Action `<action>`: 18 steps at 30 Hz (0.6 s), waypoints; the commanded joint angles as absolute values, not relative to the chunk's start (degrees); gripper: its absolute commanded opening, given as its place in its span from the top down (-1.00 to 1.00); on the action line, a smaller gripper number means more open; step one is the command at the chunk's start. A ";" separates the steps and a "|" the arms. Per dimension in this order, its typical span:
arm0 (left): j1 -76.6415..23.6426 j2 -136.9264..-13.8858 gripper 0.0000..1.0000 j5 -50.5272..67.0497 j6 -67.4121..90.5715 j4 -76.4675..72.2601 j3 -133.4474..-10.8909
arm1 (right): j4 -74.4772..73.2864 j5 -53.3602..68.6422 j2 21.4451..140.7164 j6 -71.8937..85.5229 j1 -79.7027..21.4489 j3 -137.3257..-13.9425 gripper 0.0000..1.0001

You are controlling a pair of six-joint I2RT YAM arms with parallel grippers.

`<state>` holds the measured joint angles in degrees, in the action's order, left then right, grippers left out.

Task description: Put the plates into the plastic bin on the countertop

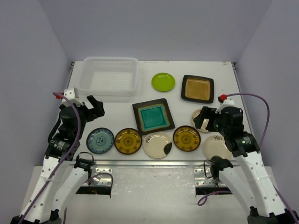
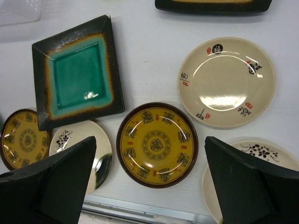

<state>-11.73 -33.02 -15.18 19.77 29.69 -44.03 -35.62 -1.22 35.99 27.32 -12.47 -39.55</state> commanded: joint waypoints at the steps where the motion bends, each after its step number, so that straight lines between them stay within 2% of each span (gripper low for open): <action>1: -12.54 -34.36 -1.00 -14.06 20.13 27.69 -44.03 | -32.72 -1.90 37.67 28.97 -12.28 -40.13 -0.98; 11: -12.74 -34.36 -1.00 -13.36 20.21 27.37 -43.86 | -17.59 14.03 42.58 28.90 -12.25 -35.25 -0.98; 17: -12.75 -34.53 -1.00 -12.22 19.86 27.42 -43.86 | -10.53 21.49 59.93 28.82 -12.22 -39.21 -0.98; 18: -12.92 -34.01 -1.00 -12.22 19.78 27.33 -43.68 | -9.21 24.62 65.76 28.38 -12.30 -40.47 -0.98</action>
<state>-12.10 -34.63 -13.23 19.84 29.69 -43.86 -17.55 15.79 54.16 28.95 -12.45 -36.43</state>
